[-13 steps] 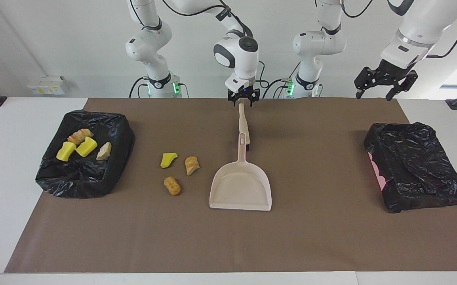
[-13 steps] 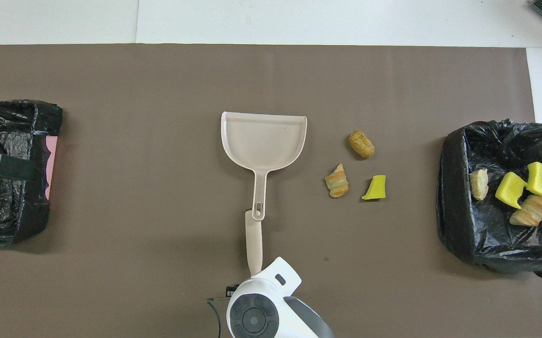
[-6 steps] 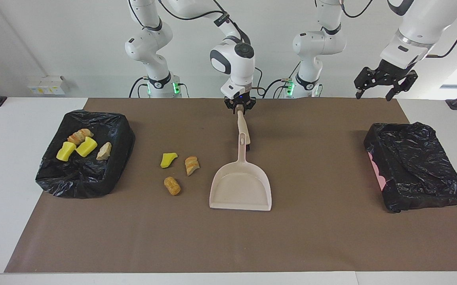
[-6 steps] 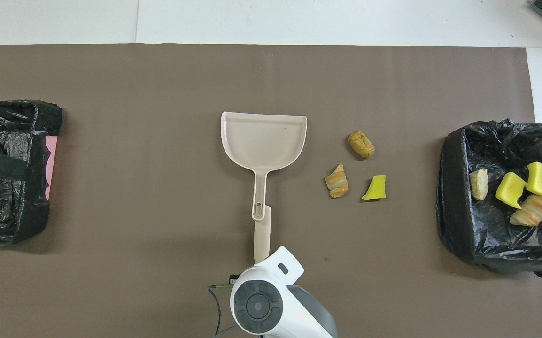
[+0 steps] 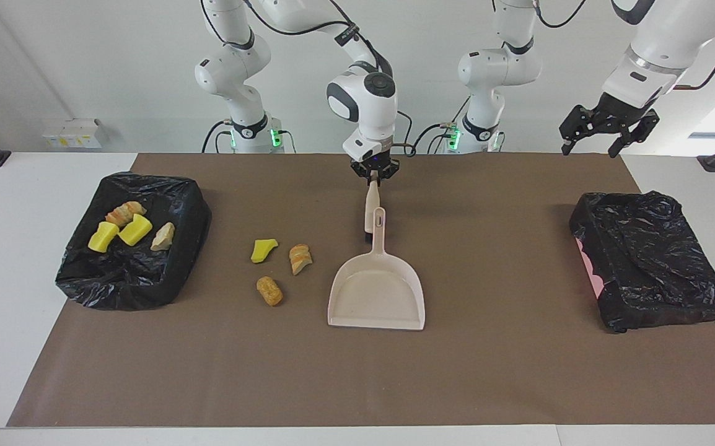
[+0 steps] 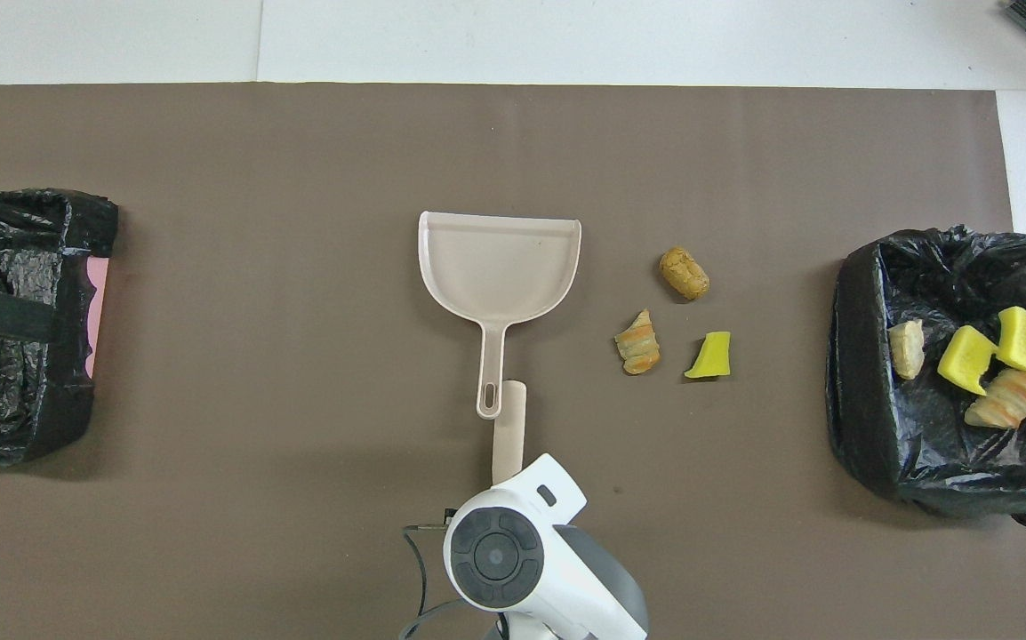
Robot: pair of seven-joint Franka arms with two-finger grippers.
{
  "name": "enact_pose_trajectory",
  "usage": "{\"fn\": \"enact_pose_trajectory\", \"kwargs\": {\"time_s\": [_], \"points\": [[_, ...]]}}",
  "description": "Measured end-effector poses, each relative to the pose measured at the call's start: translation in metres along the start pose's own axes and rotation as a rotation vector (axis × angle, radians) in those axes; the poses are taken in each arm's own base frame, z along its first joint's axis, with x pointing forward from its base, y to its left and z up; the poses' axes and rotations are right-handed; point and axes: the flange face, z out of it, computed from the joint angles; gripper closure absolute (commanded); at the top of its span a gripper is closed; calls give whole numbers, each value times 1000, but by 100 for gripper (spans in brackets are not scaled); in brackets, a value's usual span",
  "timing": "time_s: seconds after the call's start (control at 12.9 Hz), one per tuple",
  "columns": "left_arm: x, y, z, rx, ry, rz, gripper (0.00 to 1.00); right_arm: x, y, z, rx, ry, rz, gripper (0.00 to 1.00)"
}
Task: Sweep and dump trash in bin
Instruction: 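Reach the right gripper to the brush while the left gripper moves in, then set the dustpan down with the left gripper while the right gripper positions the brush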
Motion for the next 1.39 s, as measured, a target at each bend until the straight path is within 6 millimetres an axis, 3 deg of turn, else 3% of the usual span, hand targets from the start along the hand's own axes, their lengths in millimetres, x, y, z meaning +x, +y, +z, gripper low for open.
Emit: {"fn": "enact_pose_trajectory", "kwargs": {"time_s": [0.15, 0.31, 0.54, 0.77, 1.08, 1.39], "points": [[0, 12, 1, -7, -3, 21, 0, 8, 20, -20, -23, -26, 35, 100], [-2, 43, 9, -18, -21, 72, 0, 17, 45, -42, -38, -49, 59, 100], [-6, 117, 39, -15, -37, 91, 0, 36, 89, -69, -56, -91, 68, 100], [-3, 186, 75, -42, 52, 43, 0, 60, 136, -87, -51, -114, 87, 100], [2, 249, 117, -107, 77, -17, 0, 87, 174, -90, -95, -75, 88, 100], [15, 319, 195, -135, 78, -51, 0, 116, 219, -85, -117, -77, 109, 100]]}}
